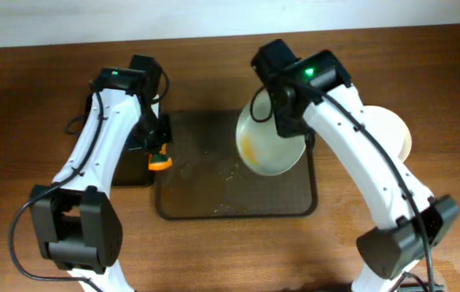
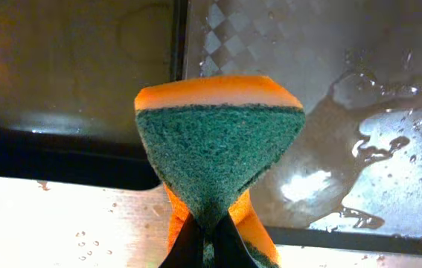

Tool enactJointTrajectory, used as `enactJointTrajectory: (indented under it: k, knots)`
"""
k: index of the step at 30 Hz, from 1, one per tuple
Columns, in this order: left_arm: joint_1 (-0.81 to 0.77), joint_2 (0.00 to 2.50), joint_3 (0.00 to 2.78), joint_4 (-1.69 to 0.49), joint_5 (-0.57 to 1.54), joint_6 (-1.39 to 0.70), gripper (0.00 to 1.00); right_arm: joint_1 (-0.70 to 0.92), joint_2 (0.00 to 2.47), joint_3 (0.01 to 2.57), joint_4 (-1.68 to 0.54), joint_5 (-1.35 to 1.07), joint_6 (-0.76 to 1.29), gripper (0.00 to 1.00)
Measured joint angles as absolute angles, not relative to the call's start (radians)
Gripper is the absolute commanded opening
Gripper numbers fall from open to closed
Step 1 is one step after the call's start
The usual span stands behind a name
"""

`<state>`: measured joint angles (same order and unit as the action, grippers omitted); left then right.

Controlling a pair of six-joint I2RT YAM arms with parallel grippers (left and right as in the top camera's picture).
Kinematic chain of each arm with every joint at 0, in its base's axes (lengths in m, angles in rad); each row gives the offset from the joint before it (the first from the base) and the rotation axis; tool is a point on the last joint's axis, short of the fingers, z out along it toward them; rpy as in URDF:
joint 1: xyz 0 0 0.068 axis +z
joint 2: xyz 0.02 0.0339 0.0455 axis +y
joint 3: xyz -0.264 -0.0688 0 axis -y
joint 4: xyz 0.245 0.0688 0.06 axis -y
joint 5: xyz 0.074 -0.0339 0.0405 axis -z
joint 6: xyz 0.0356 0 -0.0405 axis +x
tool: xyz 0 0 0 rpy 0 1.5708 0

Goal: Clean dirty plates on tray and stack at the side
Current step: 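Lift the last plate with the right gripper and stack it on the right pile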

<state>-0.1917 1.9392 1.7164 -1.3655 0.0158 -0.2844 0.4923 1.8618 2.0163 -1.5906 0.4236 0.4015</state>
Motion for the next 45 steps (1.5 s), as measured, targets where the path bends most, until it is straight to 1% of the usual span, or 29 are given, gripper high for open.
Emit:
enactJointTrajectory:
  k: [2,5,8,10,11,13,14,16,17,19,20,21,22,23,26,28,30,32,34,35,36,38,39,42,43,45]
  knots:
    - [-0.185,1.939,1.699,-1.365,0.036,-0.257,0.00,0.596,1.861,2.093,-1.674,0.645,0.398,0.04]
    - [-0.189,1.939,1.689,-1.353,0.120,-0.185,0.00,0.798,1.861,2.104,-1.693,1.021,0.390,0.04]
    - [-0.189,1.939,1.689,-1.345,0.154,-0.163,0.00,0.913,1.861,2.104,-1.693,1.214,0.389,0.04]
    - [-0.189,1.939,1.689,-1.345,0.160,-0.160,0.00,0.917,1.861,2.104,-1.693,1.258,0.416,0.04]
    - [-0.189,1.939,1.689,-1.345,0.162,-0.159,0.00,0.896,1.861,2.104,-1.693,1.233,0.455,0.04]
    - [-0.189,1.939,1.688,-1.346,0.162,-0.157,0.00,0.763,1.861,2.104,-1.691,1.122,0.554,0.04]
    - [-0.189,1.939,1.687,-1.350,0.162,-0.157,0.00,0.626,1.862,2.105,-1.654,1.002,0.606,0.04]
    - [-0.189,1.939,1.686,-1.348,0.162,-0.156,0.00,0.403,1.865,2.106,-1.597,0.833,0.620,0.04]
    - [-0.189,1.939,1.685,-1.350,0.163,-0.156,0.00,0.192,1.868,2.101,-1.545,0.671,0.574,0.04]
    - [-0.189,1.939,1.685,-1.345,0.166,-0.156,0.00,-0.015,1.865,2.066,-1.467,0.418,0.467,0.04]
    - [-0.189,1.939,1.685,-1.343,0.167,-0.156,0.00,-0.118,1.861,2.007,-1.408,0.285,0.400,0.04]
    - [-0.189,1.939,1.684,-1.341,0.168,-0.156,0.00,-0.202,1.863,1.937,-1.363,0.207,0.358,0.04]
    - [-0.189,1.939,1.684,-1.339,0.169,-0.156,0.00,-0.252,1.863,1.885,-1.332,0.173,0.336,0.04]
    - [-0.189,1.939,1.684,-1.334,0.169,-0.156,0.00,-0.324,1.864,1.786,-1.255,0.125,0.321,0.04]
    - [-0.189,1.939,1.683,-1.327,0.169,-0.156,0.00,-0.367,1.866,1.510,-1.061,0.061,0.309,0.04]
    - [-0.189,1.939,1.683,-1.327,0.169,-0.156,0.00,-0.367,1.867,1.462,-1.015,0.043,0.332,0.04]
    - [-0.189,1.939,1.683,-1.327,0.169,-0.156,0.00,-0.377,1.867,1.462,-1.019,0.043,0.341,0.04]
    - [-0.189,1.939,1.683,-1.327,0.169,-0.156,0.00,-0.422,1.867,1.462,-1.028,0.044,0.342,0.05]
    - [-0.189,1.939,1.683,-1.326,0.169,-0.156,0.00,-0.474,1.867,1.462,-1.033,0.042,0.343,0.12]
    - [-0.189,1.939,1.683,-1.326,0.169,-0.156,0.00,-0.482,1.867,1.462,-1.032,0.026,0.343,0.51]
    - [-0.189,1.939,1.683,-1.326,0.169,-0.156,0.00,-0.478,1.867,1.462,-1.032,0.015,0.341,0.60]
    - [-0.189,1.939,1.683,-1.324,0.169,-0.156,0.00,-0.462,1.867,1.462,-1.037,-0.042,0.328,0.70]
    - [-0.189,1.939,1.683,-1.320,0.169,-0.156,0.00,-0.449,1.867,1.462,-1.040,-0.077,0.307,0.72]
    - [-0.187,1.939,1.682,-1.262,0.169,-0.156,0.00,-0.337,1.867,1.462,-1.089,-0.163,0.257,0.86]
    - [-0.180,1.939,1.681,-1.220,0.169,-0.156,0.00,-0.274,1.867,1.462,-1.108,-0.175,0.249,0.89]
    - [-0.097,1.939,1.680,-1.155,0.168,-0.156,0.00,-0.054,1.867,1.462,-1.116,-0.213,0.229,0.93]
